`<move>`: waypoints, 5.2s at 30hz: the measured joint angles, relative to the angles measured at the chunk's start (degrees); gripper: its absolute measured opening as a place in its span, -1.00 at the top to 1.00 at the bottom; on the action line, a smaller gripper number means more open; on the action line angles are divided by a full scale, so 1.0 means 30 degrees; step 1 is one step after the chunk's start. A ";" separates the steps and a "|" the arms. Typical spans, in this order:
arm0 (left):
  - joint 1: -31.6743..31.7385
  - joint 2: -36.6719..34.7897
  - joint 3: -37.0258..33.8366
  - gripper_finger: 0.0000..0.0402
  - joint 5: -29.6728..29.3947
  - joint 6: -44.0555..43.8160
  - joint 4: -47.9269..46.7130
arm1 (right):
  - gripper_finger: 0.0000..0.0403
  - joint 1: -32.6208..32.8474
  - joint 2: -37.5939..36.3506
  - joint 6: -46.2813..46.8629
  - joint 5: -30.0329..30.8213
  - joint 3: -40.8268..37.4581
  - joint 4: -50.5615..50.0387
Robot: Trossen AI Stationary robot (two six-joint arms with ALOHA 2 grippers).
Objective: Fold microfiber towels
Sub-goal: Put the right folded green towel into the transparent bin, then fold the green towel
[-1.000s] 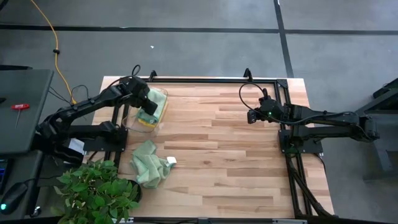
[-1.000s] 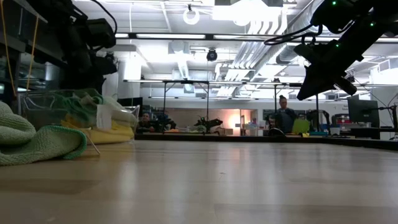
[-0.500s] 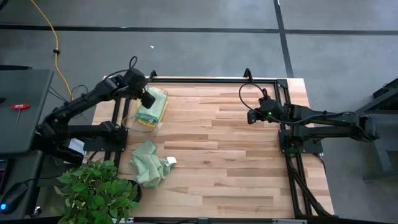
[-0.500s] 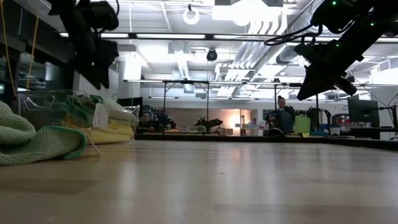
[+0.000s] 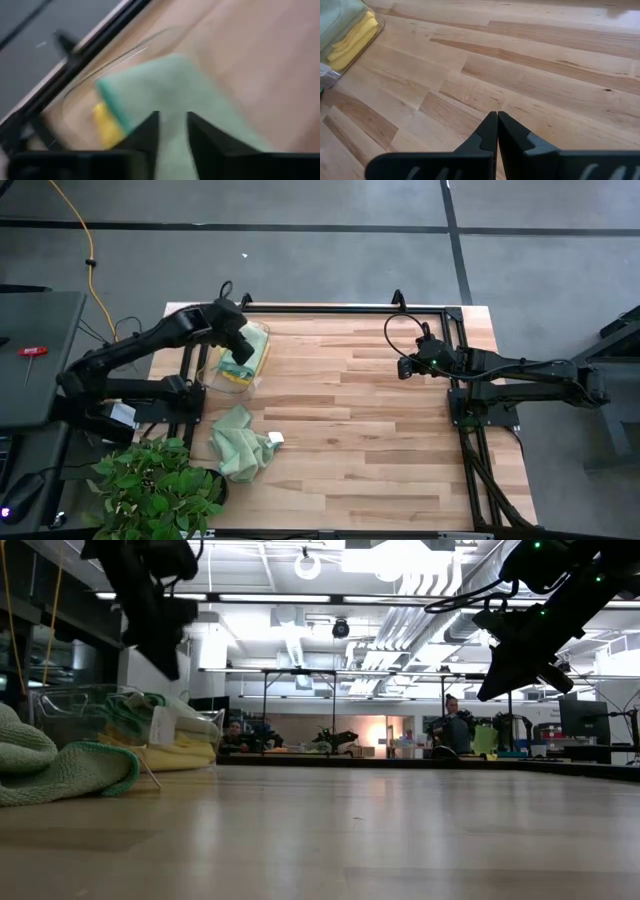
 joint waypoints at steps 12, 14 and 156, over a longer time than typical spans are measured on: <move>-0.0005 0.0062 -0.4529 0.98 -0.0296 -0.2230 0.3094 | 0.98 0.0001 0.0001 -0.0062 0.0000 0.0000 0.0000; 0.0092 0.0161 -0.4787 0.99 -0.0347 -0.2470 0.3489 | 0.98 0.0004 0.0000 -0.0036 0.0000 0.0000 0.0006; -1.9828 1.6149 0.8723 0.07 0.3450 -1.2272 -0.2799 | 0.98 -0.0004 -0.0036 -0.4416 -0.1676 0.0007 0.0434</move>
